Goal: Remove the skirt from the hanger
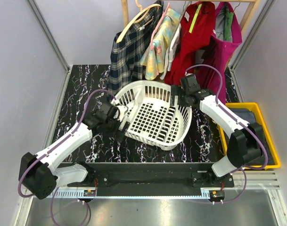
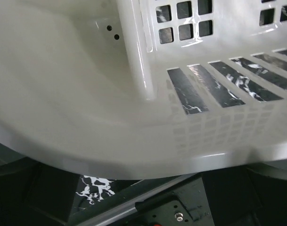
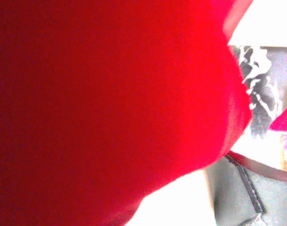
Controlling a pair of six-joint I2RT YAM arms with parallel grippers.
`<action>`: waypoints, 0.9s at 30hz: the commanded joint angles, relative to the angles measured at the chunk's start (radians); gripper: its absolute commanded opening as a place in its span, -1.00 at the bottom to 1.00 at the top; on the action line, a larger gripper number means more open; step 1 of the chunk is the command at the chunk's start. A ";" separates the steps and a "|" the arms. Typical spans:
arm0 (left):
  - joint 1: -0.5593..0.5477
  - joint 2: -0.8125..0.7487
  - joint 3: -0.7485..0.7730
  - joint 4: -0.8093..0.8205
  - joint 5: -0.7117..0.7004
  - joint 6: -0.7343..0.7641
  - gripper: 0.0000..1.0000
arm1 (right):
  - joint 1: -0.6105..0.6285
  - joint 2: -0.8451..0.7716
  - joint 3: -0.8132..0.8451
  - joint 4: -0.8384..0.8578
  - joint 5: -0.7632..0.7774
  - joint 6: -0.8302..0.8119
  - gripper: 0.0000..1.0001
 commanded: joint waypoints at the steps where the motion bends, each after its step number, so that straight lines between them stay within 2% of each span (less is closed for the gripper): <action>1: 0.004 -0.019 0.066 0.155 -0.062 0.021 0.98 | 0.028 -0.035 -0.017 0.022 -0.061 -0.013 0.99; 7: 0.004 -0.138 0.206 0.092 0.068 0.163 0.98 | 0.028 -0.053 -0.019 -0.015 -0.055 -0.040 0.99; 11: 0.006 -0.114 0.322 0.066 0.013 0.264 0.98 | 0.028 -0.090 -0.034 -0.032 -0.079 -0.042 0.99; 16: 0.004 -0.012 0.270 0.216 -0.017 0.346 0.98 | 0.028 -0.110 -0.031 -0.040 -0.113 -0.057 0.99; 20: 0.004 0.062 0.243 0.294 -0.004 0.357 0.98 | 0.031 -0.130 -0.034 -0.047 -0.112 -0.069 0.99; 22: 0.004 0.070 0.186 0.342 -0.007 0.366 0.98 | 0.030 -0.142 -0.028 -0.061 -0.066 -0.100 1.00; 27: 0.004 0.102 0.063 0.386 -0.100 0.415 0.98 | 0.030 -0.234 0.010 -0.093 0.227 -0.117 0.99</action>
